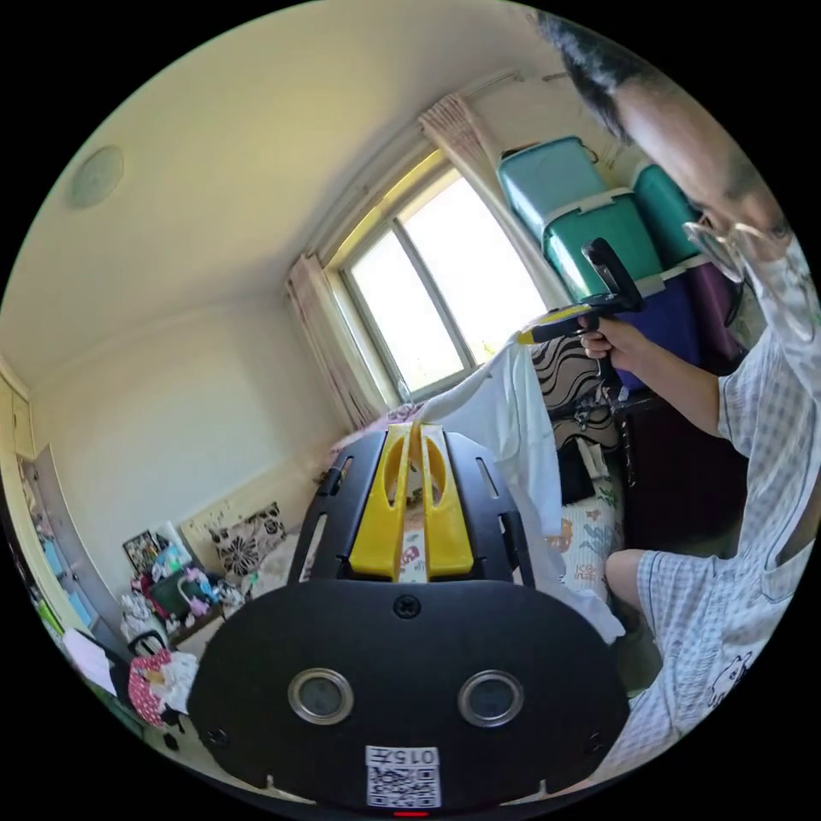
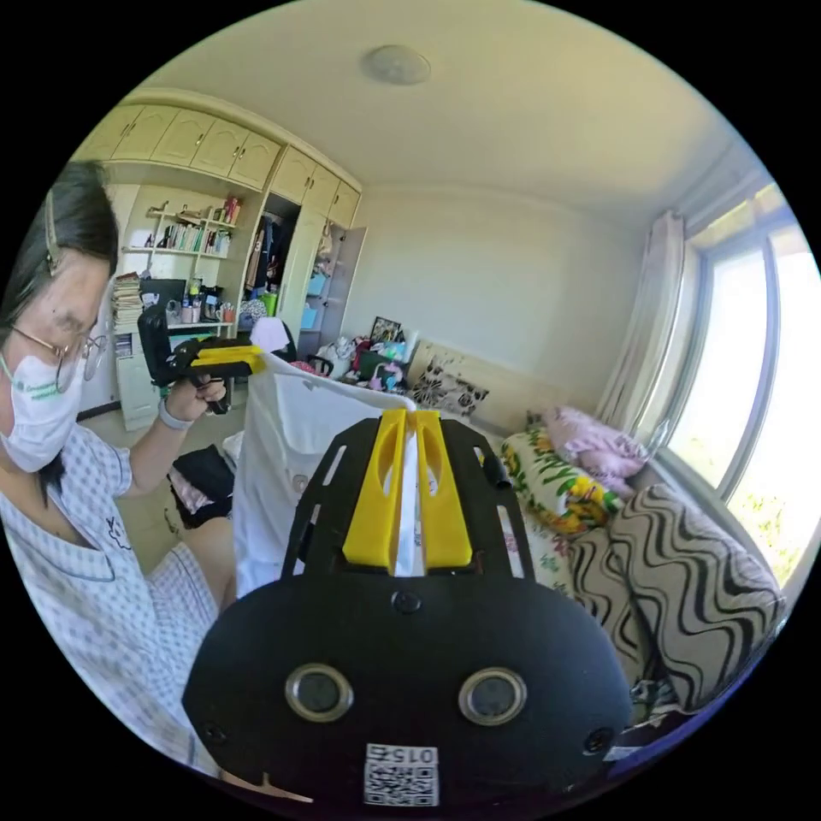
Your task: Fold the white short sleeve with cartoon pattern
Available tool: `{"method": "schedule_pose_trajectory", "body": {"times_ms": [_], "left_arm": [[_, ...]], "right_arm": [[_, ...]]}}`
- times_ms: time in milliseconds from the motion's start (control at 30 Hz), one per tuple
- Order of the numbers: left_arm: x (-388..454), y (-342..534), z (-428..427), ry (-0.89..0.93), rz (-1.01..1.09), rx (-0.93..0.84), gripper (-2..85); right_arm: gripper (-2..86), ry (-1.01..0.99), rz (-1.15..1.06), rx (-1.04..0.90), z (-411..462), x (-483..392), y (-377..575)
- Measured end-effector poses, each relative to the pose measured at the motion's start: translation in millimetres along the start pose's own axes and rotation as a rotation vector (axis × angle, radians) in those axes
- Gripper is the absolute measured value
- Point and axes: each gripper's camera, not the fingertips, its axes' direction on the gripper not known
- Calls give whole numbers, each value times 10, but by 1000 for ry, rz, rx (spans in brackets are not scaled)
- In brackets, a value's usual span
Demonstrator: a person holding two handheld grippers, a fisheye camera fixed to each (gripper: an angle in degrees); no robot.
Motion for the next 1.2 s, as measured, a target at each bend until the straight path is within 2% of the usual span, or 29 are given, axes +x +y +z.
{"method": "schedule_pose_trajectory", "body": {"times_ms": [200,367,467,533,600,733,800,867,967,1033,1133,1200], "left_arm": [[-58,-428,-2,-12,91,46,4],[-367,-453,643,11,64,-46,5],[-658,-267,1385,30,8,-173,6],[-869,-87,1948,25,-41,-261,7],[-1144,240,2817,-65,-112,-396,9],[-1424,960,3806,-141,-325,-633,13],[-1401,1437,3858,40,-467,-618,17],[-1265,1820,3754,145,-535,-636,21],[-914,2451,3586,353,-672,-821,42],[-669,2707,3467,428,-726,-950,65],[-412,2880,3315,481,-813,-1110,88],[-336,2769,3393,522,-751,-1173,90]], "right_arm": [[-1,89,-50,30,-250,98,-154],[0,141,-56,-78,333,496,-198],[3,155,-28,-204,1095,914,-139],[11,172,4,-321,1922,1308,-62],[20,185,28,-416,2665,1611,45],[33,129,193,-693,4051,2093,686],[30,31,169,-656,4142,2048,1056],[34,-78,160,-670,4094,1997,1544],[54,-153,249,-830,3890,2009,2559],[68,-241,450,-970,3638,2052,3324],[75,-332,694,-1033,3327,2033,3941],[77,-321,745,-1055,3265,2017,4109]]}}
